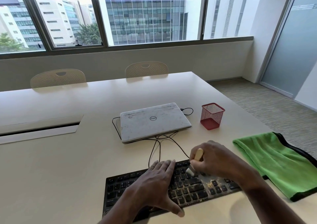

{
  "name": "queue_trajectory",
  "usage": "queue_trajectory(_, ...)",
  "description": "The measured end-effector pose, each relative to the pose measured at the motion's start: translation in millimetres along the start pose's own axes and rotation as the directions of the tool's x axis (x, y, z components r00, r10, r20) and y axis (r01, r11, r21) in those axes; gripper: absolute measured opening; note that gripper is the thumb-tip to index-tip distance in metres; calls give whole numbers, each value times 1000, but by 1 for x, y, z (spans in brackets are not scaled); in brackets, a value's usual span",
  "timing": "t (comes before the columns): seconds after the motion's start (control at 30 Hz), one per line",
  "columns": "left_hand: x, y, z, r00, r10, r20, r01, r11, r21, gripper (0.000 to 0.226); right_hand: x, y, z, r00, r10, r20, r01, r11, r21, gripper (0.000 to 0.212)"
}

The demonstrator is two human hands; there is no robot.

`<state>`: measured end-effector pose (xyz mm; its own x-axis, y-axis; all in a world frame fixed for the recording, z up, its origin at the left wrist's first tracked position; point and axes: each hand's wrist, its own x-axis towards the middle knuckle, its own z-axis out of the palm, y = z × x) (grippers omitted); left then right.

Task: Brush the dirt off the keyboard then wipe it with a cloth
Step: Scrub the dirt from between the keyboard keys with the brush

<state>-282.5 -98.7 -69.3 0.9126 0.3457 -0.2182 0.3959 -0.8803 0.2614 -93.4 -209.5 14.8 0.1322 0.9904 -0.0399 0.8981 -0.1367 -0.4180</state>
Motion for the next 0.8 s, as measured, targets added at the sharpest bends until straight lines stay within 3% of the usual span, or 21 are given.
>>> queue_trajectory(0.1,3,3,0,1000,6,-3,-6,1000,6,143,-3,1,4,999,34,11,-33,998,-46,17)
queue_trajectory(0.2,7,7,1,1000,10,1,-10,1000,9,143,-6,8,2,991,119,-66,-126,986,-112,19)
queue_trajectory(0.27,8,9,1,1000,14,-2,-14,1000,7,142,-7,8,-1,983,135,-121,-145,986,-83,20)
queue_trajectory(0.4,12,15,2,999,20,-25,-20,1000,11,143,-9,6,4,989,135,-67,-138,990,-40,16)
queue_trajectory(0.5,13,18,2,1000,22,-23,-22,1000,14,142,-11,14,4,977,182,-107,-190,980,-66,16)
queue_trajectory(0.63,16,18,3,1000,20,-15,-19,1000,14,142,-13,10,0,987,144,-71,-142,989,26,16)
queue_trajectory(0.8,14,18,4,1000,3,-5,-3,999,41,142,-12,12,4,972,191,-137,-196,980,-28,16)
